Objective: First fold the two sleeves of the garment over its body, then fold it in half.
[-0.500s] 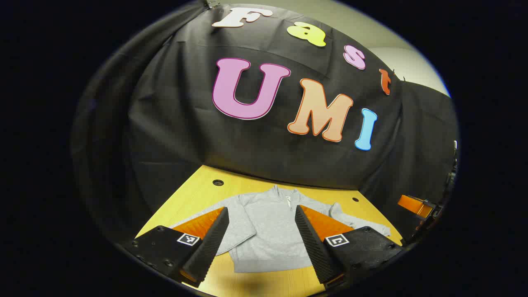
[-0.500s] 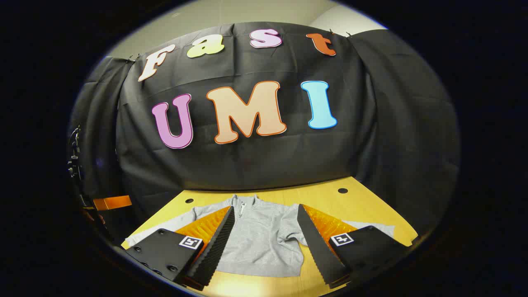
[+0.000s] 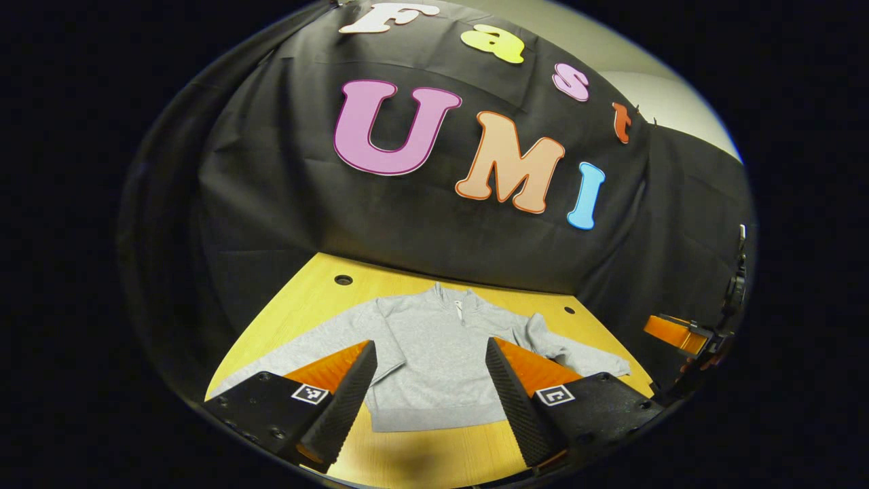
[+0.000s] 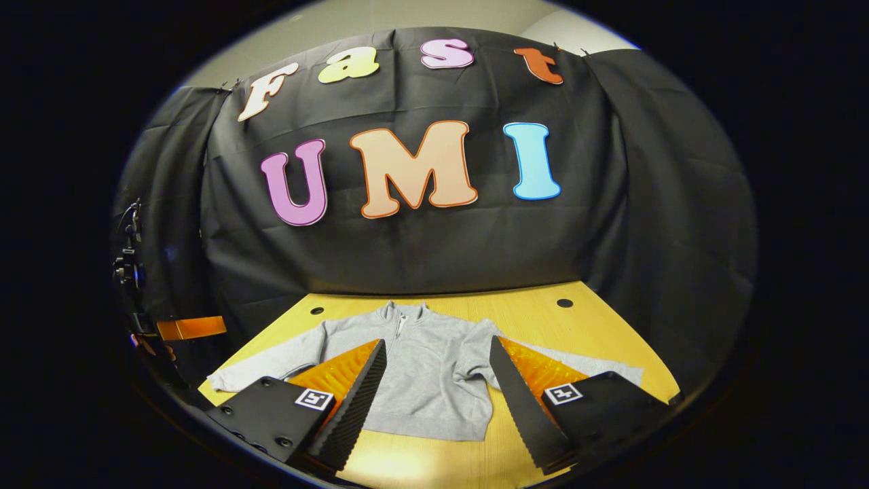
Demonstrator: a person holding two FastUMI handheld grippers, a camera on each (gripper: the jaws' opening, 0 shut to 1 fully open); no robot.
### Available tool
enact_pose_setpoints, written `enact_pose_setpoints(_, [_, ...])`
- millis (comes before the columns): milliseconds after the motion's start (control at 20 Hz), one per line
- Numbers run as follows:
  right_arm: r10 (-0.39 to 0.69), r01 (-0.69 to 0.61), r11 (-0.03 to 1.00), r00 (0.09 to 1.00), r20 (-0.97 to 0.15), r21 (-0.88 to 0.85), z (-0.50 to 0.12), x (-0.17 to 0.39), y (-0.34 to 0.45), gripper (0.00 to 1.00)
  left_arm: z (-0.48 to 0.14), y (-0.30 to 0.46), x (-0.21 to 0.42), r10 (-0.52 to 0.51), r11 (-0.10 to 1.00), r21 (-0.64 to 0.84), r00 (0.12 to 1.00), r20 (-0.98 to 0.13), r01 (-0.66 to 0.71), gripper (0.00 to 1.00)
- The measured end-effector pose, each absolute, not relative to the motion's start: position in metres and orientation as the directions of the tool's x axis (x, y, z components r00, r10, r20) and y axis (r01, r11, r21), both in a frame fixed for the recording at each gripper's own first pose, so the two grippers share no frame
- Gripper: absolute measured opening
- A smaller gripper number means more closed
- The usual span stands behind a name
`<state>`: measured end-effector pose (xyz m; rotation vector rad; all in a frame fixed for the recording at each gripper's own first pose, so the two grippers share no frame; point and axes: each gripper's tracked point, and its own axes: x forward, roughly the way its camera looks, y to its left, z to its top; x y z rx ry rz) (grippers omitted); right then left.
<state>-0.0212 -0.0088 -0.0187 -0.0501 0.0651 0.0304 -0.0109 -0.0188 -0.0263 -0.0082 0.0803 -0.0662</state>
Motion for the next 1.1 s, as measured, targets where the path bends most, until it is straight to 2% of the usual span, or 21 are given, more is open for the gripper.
enact_pose_setpoints(450, [-0.026,0.022,0.998,0.996,-0.086,-0.052,-0.026,-0.023,-0.043,0.97,-0.032,-0.028,-0.002,-0.090,0.996,0.012,0.991,-0.097,0.092,0.94])
enact_pose_setpoints(700, [-0.145,0.136,0.988,0.982,-0.124,-0.075,-0.032,-0.016,-0.119,0.97,-0.035,-0.031,0.005,-0.074,0.997,0.002,0.992,-0.099,0.075,0.94])
enact_pose_setpoints(900, [-0.199,0.184,0.978,0.966,-0.163,-0.100,-0.042,-0.005,-0.177,0.97,-0.032,-0.027,0.005,-0.035,0.999,0.019,0.995,-0.093,0.037,0.94])
enact_pose_setpoints(950, [-0.214,0.198,0.975,0.960,-0.178,-0.100,-0.048,-0.002,-0.194,0.92,-0.034,-0.027,0.005,-0.031,0.999,0.016,0.995,-0.096,0.033,0.94])
enact_pose_setpoints(1100, [-0.276,0.262,0.961,0.935,-0.222,-0.090,-0.064,0.014,-0.247,0.97,-0.037,-0.027,0.005,-0.011,1.000,0.023,0.994,-0.107,0.013,0.94])
